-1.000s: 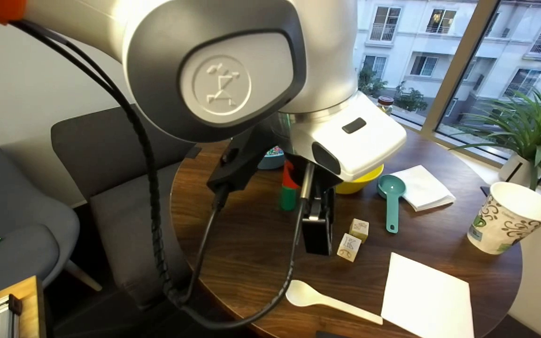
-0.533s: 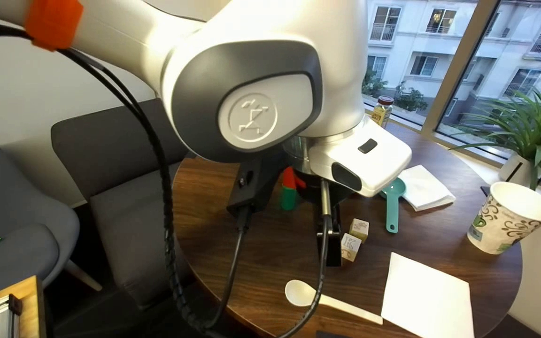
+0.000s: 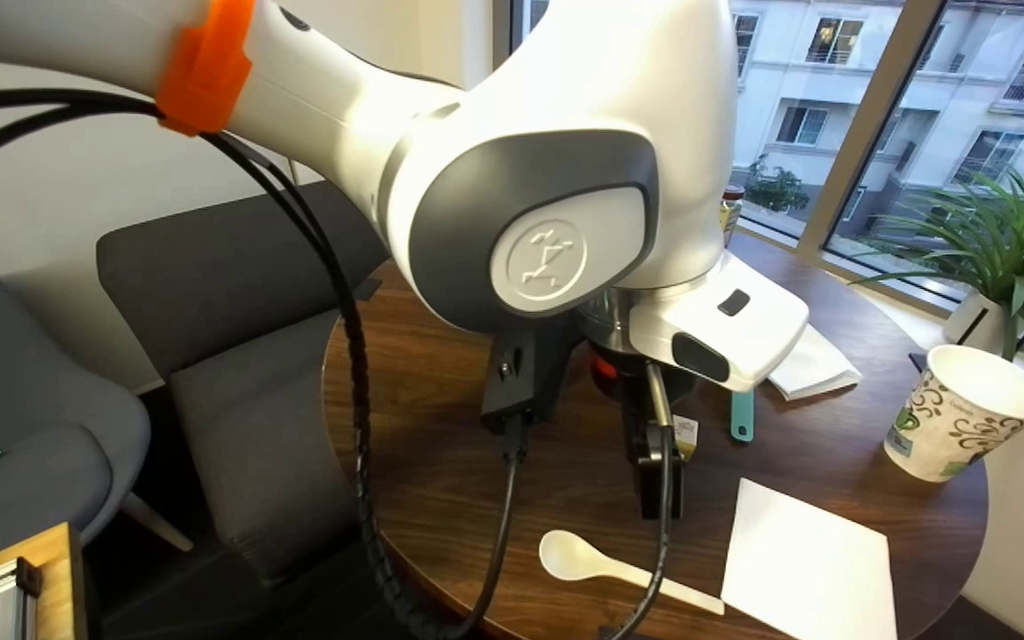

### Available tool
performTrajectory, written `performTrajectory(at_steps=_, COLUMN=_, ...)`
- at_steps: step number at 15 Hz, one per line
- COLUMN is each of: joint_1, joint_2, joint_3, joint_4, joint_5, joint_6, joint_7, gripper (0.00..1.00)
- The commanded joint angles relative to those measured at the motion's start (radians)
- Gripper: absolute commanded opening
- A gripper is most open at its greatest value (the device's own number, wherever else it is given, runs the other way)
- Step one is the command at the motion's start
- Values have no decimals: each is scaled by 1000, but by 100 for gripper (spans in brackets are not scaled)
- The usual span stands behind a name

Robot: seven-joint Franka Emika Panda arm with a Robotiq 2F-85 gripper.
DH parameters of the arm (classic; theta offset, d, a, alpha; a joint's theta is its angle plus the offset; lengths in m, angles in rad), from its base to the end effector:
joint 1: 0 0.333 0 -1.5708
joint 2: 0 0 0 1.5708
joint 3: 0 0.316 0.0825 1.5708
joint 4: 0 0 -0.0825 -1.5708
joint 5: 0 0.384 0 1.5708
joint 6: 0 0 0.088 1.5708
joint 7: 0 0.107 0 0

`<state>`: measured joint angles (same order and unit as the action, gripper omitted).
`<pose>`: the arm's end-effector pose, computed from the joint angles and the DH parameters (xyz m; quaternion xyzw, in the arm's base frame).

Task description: Stack up the objects one on top of the other

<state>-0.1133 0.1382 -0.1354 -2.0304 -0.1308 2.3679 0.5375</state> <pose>0.5783 -0.1464 0.4001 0.9333 -0.3399 0.1070 0.0443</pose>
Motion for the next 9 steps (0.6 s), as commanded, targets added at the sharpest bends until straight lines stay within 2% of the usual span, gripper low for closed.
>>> performTrajectory(at_steps=1, joint_1=10, joint_2=45, joint_3=-9, joint_4=45, joint_5=8, joint_6=-13, joint_7=-29, gripper=100)
performTrajectory(at_steps=9, joint_1=14, joint_2=85, joint_3=-14, joint_4=79, joint_5=10, joint_6=-17, joint_7=-36, gripper=100)
